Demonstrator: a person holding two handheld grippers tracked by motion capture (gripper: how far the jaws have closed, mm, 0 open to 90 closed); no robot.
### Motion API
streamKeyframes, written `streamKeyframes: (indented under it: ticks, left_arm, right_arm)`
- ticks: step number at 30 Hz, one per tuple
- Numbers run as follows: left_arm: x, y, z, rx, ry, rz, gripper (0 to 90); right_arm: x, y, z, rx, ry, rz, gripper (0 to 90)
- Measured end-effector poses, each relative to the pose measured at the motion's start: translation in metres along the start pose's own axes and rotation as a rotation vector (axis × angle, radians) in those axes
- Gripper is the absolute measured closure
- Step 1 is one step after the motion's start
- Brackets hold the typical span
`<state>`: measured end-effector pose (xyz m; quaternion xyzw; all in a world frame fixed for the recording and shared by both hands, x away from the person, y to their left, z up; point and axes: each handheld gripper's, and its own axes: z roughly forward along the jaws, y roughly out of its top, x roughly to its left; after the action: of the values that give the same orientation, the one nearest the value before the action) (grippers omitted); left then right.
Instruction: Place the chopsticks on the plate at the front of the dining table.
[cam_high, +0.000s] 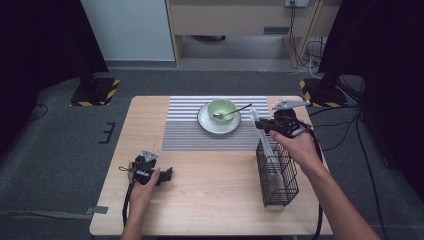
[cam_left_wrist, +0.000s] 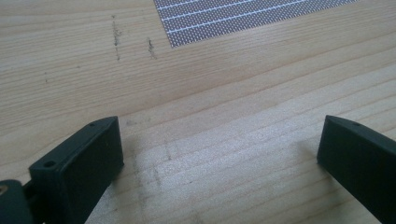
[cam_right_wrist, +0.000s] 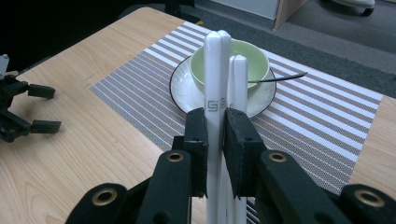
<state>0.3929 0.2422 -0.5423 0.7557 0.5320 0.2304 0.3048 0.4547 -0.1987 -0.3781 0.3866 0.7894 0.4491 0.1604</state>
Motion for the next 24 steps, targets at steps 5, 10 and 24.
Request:
streamKeyframes:
  ticks: [5,10,24]
  left_arm:
    - [0.000,0.000,0.000,0.000,0.000,0.000,0.0]
    - [0.000,0.000,0.000,0.000,0.000,0.000,0.0]
    - [0.000,0.000,0.000,0.000,0.000,0.000,0.0]
  right_arm:
    - [-0.001,0.000,-0.001,-0.006,0.010,0.002,82.6]
    - [-0.002,0.003,-0.003,-0.016,0.018,0.005,83.1]
    - [-0.004,0.011,-0.007,-0.035,0.026,0.001,83.7]
